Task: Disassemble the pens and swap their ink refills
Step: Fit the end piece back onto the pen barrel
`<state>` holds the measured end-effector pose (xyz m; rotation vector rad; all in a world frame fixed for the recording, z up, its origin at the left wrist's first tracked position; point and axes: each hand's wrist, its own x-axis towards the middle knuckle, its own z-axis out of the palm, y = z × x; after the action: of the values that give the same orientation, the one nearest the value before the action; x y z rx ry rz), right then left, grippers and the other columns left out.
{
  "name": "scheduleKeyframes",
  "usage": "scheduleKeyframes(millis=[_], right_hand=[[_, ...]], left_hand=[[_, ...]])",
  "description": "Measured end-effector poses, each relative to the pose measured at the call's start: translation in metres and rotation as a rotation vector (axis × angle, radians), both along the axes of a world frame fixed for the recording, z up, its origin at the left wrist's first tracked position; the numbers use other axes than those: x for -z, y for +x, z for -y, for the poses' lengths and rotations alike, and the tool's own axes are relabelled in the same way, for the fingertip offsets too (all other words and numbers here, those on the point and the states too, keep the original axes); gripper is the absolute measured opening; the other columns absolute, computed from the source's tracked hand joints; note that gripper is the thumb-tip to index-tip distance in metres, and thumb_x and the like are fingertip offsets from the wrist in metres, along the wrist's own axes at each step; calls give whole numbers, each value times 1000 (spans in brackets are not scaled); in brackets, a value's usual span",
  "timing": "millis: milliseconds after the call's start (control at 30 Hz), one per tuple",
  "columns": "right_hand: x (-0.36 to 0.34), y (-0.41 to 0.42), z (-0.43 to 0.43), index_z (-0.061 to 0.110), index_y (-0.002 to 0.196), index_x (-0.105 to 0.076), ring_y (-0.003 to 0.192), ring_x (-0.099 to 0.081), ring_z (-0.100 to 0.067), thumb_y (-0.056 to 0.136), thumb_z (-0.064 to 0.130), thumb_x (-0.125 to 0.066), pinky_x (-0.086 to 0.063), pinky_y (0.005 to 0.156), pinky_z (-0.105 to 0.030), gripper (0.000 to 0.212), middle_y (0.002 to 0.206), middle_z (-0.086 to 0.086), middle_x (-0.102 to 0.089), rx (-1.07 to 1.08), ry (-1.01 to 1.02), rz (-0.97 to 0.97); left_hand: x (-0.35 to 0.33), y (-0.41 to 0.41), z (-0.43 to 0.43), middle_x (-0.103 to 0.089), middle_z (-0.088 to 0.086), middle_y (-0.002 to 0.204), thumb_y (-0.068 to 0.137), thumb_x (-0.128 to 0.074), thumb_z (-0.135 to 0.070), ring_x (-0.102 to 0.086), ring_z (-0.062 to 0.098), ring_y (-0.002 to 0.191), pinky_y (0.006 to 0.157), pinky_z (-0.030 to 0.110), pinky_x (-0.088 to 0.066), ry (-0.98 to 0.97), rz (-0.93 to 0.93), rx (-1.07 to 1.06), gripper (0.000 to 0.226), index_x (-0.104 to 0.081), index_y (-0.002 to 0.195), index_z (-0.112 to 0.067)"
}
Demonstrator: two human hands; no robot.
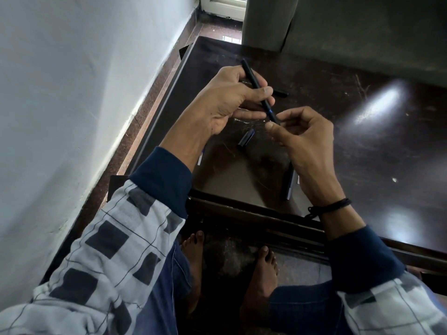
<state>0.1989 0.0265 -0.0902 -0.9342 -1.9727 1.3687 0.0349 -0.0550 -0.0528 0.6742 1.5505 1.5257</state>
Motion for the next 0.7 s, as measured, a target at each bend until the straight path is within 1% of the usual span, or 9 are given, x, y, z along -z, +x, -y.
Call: scheduleKeyframes(millis=[100, 167, 233, 333, 400, 467, 567, 633, 700], right_hand=[[0, 0, 0, 25, 91, -72, 75, -73, -18, 89, 23, -82, -63, 77, -43, 10, 85, -3, -77, 9, 5, -8], [-1, -1, 1, 23, 92, -73, 72, -72, -16, 94, 20, -76, -59, 74, -36, 5, 83, -3, -77, 0, 3, -13], [-2, -2, 2, 22, 96, -73, 73, -72, -16, 96, 21, -74, -57, 74, -34, 1, 84, -2, -77, -11, -10, -20], [-1, -1, 3, 26, 104, -72, 81, -74, -21, 88, 32, -81, -62, 77, -40, 20, 91, -4, -75, -4, 2, -9], [-1, 0, 3, 28, 101, -70, 87, -73, -26, 83, 35, -85, -62, 81, -49, 24, 94, -4, -74, 13, 29, 8], [-2, 0, 2, 27, 97, -71, 85, -74, -26, 85, 30, -84, -62, 81, -51, 18, 92, -2, -75, 25, 43, 19], [-3, 0, 3, 19, 97, -74, 75, -73, -18, 93, 24, -76, -62, 77, -49, 7, 85, -2, -76, 33, 39, 17], [-3, 0, 3, 19, 97, -75, 73, -72, -17, 97, 24, -72, -62, 77, -50, 5, 83, -1, -76, 25, 38, 15], [-3, -1, 4, 21, 99, -75, 73, -72, -17, 97, 25, -72, -62, 79, -48, 5, 85, -1, -76, 11, 25, 9]], left_hand=[[1, 1, -1, -78, 12, 88, 94, -71, -4, -79, 27, 89, 73, 36, -63, -1, 7, 8, 13, -61, 101, -8], [1, 0, -1, -78, 12, 90, 94, -71, -4, -79, 27, 90, 74, 37, -64, -3, 10, 8, 14, -61, 103, -7], [0, 0, -1, -78, 12, 90, 94, -71, -4, -79, 27, 91, 75, 37, -64, 0, 7, 7, 14, -61, 105, -6], [0, 0, -1, -77, 12, 89, 94, -71, -4, -79, 27, 91, 74, 35, -63, 8, 4, 3, 14, -61, 104, -6], [0, 1, -1, -77, 13, 89, 94, -71, -4, -79, 27, 91, 73, 34, -63, 9, 8, -4, 14, -61, 104, -5], [0, 1, -1, -77, 12, 90, 94, -71, -4, -79, 27, 91, 72, 33, -62, 9, 11, -7, 14, -61, 104, -6], [0, 1, -1, -78, 12, 90, 94, -71, -4, -78, 27, 92, 73, 33, -62, 10, 16, -4, 14, -61, 104, -7], [0, 1, -2, -78, 11, 90, 94, -71, -4, -78, 27, 93, 75, 34, -63, 12, 16, -4, 15, -60, 105, -7], [1, 1, -2, -78, 11, 90, 94, -71, -4, -78, 27, 93, 76, 35, -63, 16, 12, -7, 16, -60, 106, -6]])
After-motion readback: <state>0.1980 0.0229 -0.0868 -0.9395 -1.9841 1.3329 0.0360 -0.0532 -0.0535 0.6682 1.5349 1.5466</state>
